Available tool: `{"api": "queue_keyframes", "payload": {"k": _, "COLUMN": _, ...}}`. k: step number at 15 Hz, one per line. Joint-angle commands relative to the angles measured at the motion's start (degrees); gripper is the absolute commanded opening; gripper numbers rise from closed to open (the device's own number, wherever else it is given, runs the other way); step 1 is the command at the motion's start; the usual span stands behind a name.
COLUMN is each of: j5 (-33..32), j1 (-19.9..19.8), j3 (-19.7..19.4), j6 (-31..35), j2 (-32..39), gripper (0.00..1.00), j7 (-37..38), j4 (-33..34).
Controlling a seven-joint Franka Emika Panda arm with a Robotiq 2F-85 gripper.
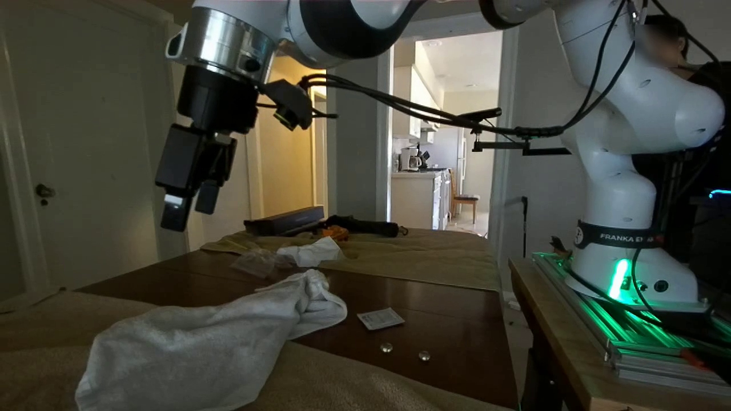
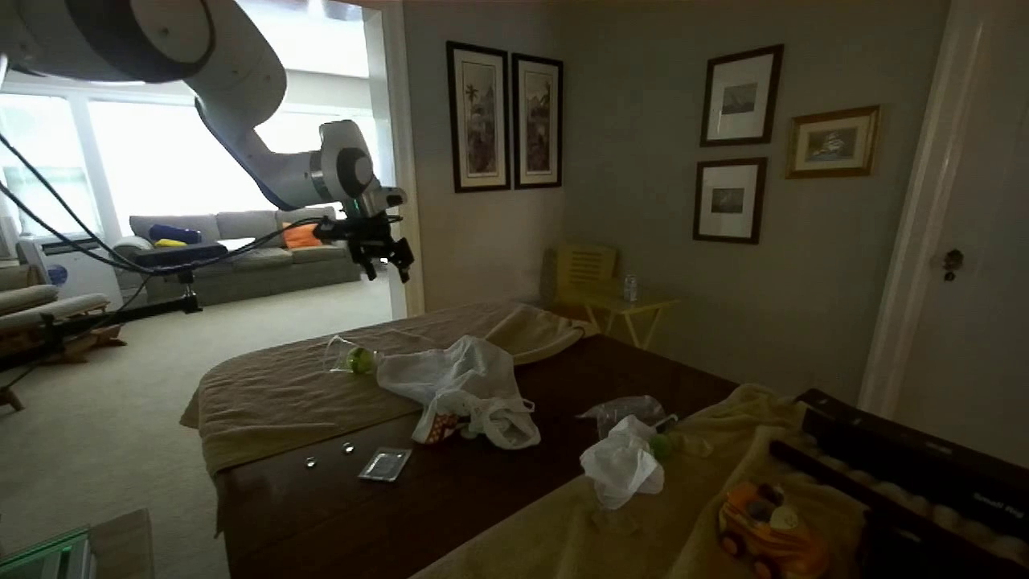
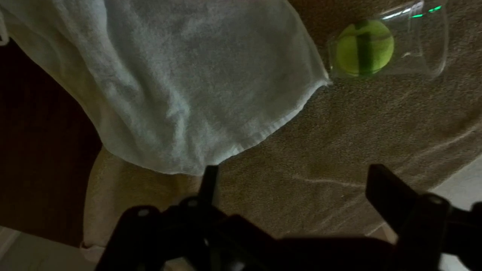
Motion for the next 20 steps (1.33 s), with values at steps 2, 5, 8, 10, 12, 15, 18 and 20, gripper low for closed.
{"api": "queue_keyframes", "payload": {"k": 2, "j5": 1.5, "j1": 3.9, "j3": 2.2, "j6": -12.0, "j2": 9.3, "gripper": 1.0, "j7": -8.3, "j4": 16.0}}
{"api": "queue_keyframes", "payload": {"k": 5, "j5": 1.8, "j1": 5.9, "j3": 3.0, "j6": -18.7, "j2": 13.4, "gripper": 1.0, "j7": -13.4, "j4": 23.3}}
{"api": "queue_keyframes", "payload": {"k": 8, "j5": 0.4, "j1": 7.2, "j3": 3.6, "j6": -24.7, "j2": 17.6, "gripper": 1.0, "j7": -17.2, "j4": 30.2}}
{"api": "queue_keyframes", "payload": {"k": 10, "j5": -0.2, "j1": 8.1, "j3": 3.3, "j6": -28.1, "j2": 20.2, "gripper": 1.0, "j7": -19.5, "j4": 34.2}}
{"api": "queue_keyframes", "payload": {"k": 12, "j5": -0.9, "j1": 9.1, "j3": 2.8, "j6": -31.4, "j2": 22.6, "gripper": 1.0, "j7": -21.5, "j4": 37.8}}
{"api": "queue_keyframes", "payload": {"k": 15, "j5": -0.9, "j1": 9.8, "j3": 2.3, "j6": -36.4, "j2": 26.1, "gripper": 1.0, "j7": -24.1, "j4": 43.0}}
{"api": "queue_keyframes", "payload": {"k": 18, "j5": -0.3, "j1": 10.2, "j3": 2.3, "j6": -41.5, "j2": 29.0, "gripper": 1.0, "j7": -26.5, "j4": 47.6}}
{"api": "queue_keyframes", "payload": {"k": 20, "j5": -0.1, "j1": 10.5, "j3": 2.4, "j6": -44.8, "j2": 30.7, "gripper": 1.0, "j7": -28.2, "j4": 50.5}}
